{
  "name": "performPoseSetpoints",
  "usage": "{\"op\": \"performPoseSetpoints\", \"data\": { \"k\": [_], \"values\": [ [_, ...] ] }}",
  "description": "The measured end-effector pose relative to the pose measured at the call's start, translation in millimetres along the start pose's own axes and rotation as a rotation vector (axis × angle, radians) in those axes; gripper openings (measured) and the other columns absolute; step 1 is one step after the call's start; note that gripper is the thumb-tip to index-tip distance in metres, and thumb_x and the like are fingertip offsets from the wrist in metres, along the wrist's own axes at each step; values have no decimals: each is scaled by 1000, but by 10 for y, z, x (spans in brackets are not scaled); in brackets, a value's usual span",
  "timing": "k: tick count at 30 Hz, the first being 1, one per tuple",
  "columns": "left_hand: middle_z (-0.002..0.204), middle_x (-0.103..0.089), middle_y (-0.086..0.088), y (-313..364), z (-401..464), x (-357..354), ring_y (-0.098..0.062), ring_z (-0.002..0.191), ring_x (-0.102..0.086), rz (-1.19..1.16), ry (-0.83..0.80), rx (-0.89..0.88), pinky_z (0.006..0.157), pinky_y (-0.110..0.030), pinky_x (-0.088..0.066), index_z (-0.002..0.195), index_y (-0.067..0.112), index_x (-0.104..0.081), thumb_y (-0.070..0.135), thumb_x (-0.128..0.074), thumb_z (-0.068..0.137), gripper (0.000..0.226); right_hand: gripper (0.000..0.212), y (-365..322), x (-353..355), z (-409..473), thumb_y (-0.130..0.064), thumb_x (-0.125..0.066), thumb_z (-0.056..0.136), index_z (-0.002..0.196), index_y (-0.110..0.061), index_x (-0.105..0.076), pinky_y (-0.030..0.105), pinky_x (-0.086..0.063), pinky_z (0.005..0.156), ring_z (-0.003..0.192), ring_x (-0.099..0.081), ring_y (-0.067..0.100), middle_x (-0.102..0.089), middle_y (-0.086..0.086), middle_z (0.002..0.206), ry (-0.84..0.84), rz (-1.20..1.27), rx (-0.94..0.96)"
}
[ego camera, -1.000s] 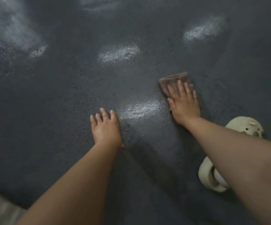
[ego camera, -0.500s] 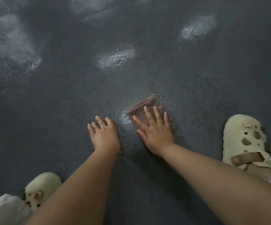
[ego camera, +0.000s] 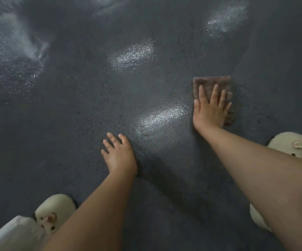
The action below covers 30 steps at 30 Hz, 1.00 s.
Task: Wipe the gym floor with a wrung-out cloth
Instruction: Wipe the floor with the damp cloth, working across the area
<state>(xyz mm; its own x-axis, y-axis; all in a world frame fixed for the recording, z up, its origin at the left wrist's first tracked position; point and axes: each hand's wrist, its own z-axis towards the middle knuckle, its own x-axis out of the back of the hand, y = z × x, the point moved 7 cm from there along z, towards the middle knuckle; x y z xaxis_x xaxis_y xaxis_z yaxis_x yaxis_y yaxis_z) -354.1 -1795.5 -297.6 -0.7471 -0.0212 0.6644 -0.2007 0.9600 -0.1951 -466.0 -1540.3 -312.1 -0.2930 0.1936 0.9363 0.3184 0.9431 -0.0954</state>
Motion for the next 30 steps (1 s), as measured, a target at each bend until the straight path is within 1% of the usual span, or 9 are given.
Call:
{"op": "performPoseSetpoints", "data": {
  "k": [2,5,8,11,14,18,23,27,30],
  "values": [
    [154,9,-28,1,0,-3,-43,143,-2,-18,21,-1,114,-48,-18,148,4,4,20,-67,87,95,51,-261,-92,-215,-42,-21,101,150,-38,-7,53,6,114,145,10,32,9,5,159,-32,25,18],
    [154,11,-27,-2,7,-8,-43,143,-1,-27,17,4,114,-46,-19,148,4,5,19,-67,87,96,51,-788,-254,-683,-41,-20,99,149,-38,-14,54,6,113,145,5,35,2,8,160,-24,55,262],
    [154,13,-25,-9,27,-14,-41,143,1,-63,23,15,114,-44,-21,148,6,6,19,-68,86,98,51,-1111,-467,-1006,-39,-31,100,148,-39,-18,52,8,113,145,3,34,-2,6,160,-96,13,498],
    [154,14,-24,-22,32,-19,-41,144,2,-98,26,12,112,-40,-25,149,7,6,19,-68,86,98,49,-1090,-407,-869,-40,-37,97,146,-39,-29,50,0,114,145,-8,33,-14,7,158,-66,-33,640],
    [154,18,-22,-40,26,-29,-39,144,5,-119,-18,-4,113,-40,-24,149,8,9,21,-76,79,111,50,-1018,-321,-530,-42,-34,100,148,-41,-19,45,3,116,147,2,26,-4,2,160,-126,-120,739],
    [153,21,-21,-44,-6,-14,-38,144,8,-148,-67,-11,114,-41,-23,148,7,12,24,-83,70,124,53,-865,-42,95,-41,-31,100,150,-38,-12,43,1,116,147,2,26,1,4,160,-62,-133,623],
    [154,22,-19,-48,-20,3,-37,144,9,-173,-59,-3,113,-41,-24,149,9,12,22,-83,69,124,53,-252,228,658,-37,-32,100,151,-30,-16,44,0,117,146,0,32,-2,10,159,39,-46,294],
    [154,22,-19,-41,-33,4,-37,144,10,-179,-51,-4,114,-42,-23,149,9,11,21,-83,69,124,52,-163,148,502,-35,-33,100,150,-31,-18,47,-1,116,146,0,32,-2,9,159,50,32,145],
    [154,21,-20,-31,-33,23,-37,144,9,-178,-47,0,113,-42,-24,149,8,10,20,-84,68,125,52,-289,10,133,-37,-32,100,150,-33,-18,49,-1,115,146,-1,33,-3,9,159,32,74,126]
  ]
}}
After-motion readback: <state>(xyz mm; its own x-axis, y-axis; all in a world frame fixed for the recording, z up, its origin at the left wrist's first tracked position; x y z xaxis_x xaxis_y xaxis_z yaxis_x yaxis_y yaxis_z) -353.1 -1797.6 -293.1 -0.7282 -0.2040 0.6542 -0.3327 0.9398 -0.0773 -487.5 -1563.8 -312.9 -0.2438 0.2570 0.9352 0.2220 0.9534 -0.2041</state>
